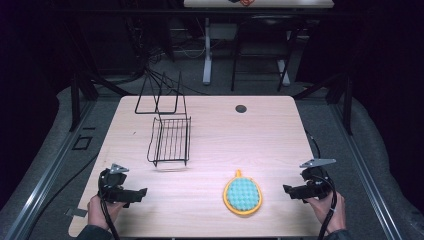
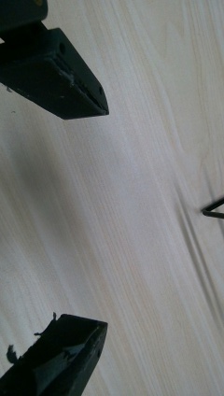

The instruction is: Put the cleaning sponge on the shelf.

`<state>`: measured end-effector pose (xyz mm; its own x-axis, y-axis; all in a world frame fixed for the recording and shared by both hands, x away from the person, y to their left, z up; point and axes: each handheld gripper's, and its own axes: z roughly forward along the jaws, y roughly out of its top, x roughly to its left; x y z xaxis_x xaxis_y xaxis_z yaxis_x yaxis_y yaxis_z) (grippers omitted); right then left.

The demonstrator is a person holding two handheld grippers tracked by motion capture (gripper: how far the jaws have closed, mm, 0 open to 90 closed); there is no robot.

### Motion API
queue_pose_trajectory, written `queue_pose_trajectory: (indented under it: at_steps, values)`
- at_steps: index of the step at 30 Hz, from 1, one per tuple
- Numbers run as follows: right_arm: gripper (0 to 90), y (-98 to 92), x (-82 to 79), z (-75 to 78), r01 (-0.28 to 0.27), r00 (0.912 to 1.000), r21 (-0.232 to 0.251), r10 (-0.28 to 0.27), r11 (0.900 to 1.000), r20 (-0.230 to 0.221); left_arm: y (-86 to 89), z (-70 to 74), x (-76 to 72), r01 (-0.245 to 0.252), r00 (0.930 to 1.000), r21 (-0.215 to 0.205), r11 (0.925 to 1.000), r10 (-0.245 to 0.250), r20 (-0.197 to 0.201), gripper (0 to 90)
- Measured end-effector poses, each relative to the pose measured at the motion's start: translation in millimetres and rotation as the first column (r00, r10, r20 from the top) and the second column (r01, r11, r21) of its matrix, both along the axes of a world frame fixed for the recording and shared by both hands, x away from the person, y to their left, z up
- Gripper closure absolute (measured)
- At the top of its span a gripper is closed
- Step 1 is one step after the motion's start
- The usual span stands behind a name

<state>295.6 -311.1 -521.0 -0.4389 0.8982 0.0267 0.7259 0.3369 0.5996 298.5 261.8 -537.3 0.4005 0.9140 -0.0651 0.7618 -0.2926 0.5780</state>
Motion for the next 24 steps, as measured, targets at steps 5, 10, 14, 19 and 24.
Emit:
queue_pose_trajectory:
  at_steps: [5, 10, 14, 19, 24]
  values:
    - [6.2, 3.1, 0.7, -0.4, -0.010, 0.9999, 0.008, 0.010, 1.000, -0.008, 0.5, -0.5, 0.7, -0.002, 1.0000, -0.002, 1.0000, 0.002, 0.001, 0.2]
    - [6.3, 8.9, 0.9, 0.4, -0.037, 0.9992, 0.010, 0.037, 0.999, -0.013, 1.0, -0.6, 1.1, -0.002, 1.0000, -0.003, 1.0000, 0.002, -0.001, 0.2]
    - [6.2, 13.9, -0.2, 1.8, -0.056, 0.9982, 0.009, 0.057, 0.998, -0.021, 0.6, 2.6, 0.1, -0.007, 1.0000, 0.001, 1.0000, 0.007, 0.004, 0.2]
    - [6.6, 13.3, -1.9, 5.3, -0.059, 0.9983, 0.012, 0.059, 0.998, -0.008, -7.5, 6.5, -1.3, 0.011, 0.9998, 0.022, 0.9997, -0.011, 0.015, 0.3]
    - [6.5, 13.7, -2.2, 5.0, -0.058, 0.9982, 0.019, 0.058, 0.998, -0.010, -20.4, 15.1, -4.3, 0.038, 0.9981, -0.008, 0.9993, -0.037, 0.050, 0.2]
